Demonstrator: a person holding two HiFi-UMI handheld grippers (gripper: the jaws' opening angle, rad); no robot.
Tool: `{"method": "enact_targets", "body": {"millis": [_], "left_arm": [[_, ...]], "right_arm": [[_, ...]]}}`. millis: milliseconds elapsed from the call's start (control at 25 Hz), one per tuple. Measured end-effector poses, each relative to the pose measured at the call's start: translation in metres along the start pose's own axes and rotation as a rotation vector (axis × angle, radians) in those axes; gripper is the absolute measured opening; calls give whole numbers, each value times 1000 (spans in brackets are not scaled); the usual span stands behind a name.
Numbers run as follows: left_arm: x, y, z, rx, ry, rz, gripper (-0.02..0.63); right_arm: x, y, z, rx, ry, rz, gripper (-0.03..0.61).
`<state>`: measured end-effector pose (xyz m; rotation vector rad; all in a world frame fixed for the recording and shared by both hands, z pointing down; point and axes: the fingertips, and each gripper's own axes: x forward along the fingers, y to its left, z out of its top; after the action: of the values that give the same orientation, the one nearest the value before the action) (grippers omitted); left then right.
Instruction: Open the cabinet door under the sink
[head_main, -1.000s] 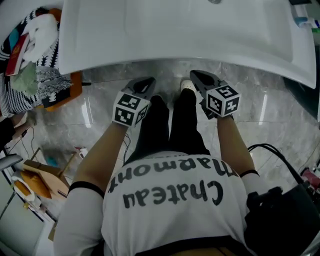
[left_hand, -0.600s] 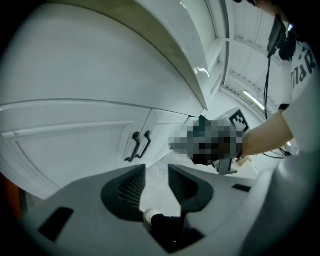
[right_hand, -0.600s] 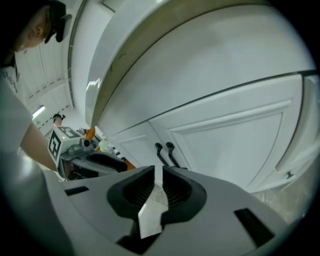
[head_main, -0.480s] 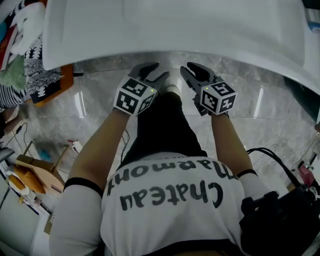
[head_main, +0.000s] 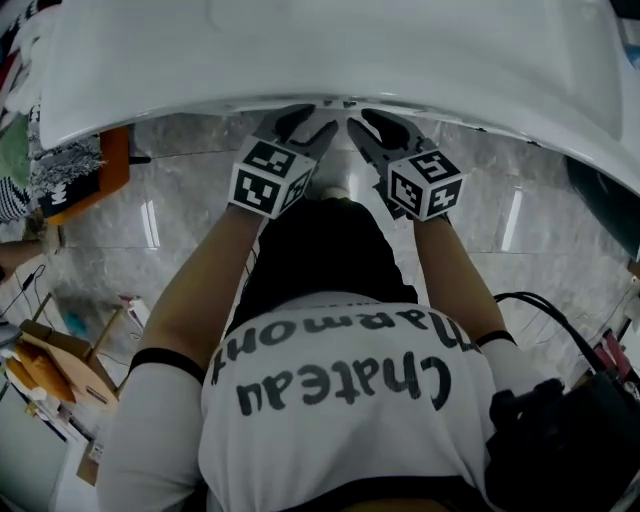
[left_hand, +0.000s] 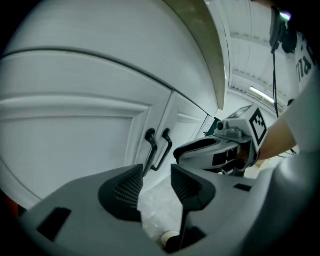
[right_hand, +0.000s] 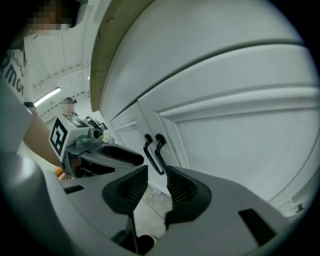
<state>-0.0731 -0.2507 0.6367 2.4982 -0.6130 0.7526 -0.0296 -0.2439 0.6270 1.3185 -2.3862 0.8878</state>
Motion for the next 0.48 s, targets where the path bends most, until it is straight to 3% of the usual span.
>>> {"method": "enact_targets", "body": {"millis": [120, 280, 480], "left_arm": [[10, 5, 3, 20, -3, -1, 153], [20, 9, 12, -7, -4, -16, 153], [24, 0, 20, 76, -5, -39, 136]], "right_arm": [[9, 3, 5, -48, -17, 15, 124], [11, -4, 20, -29, -76, 6, 93], [10, -1, 36, 14, -142, 21, 69]]}}
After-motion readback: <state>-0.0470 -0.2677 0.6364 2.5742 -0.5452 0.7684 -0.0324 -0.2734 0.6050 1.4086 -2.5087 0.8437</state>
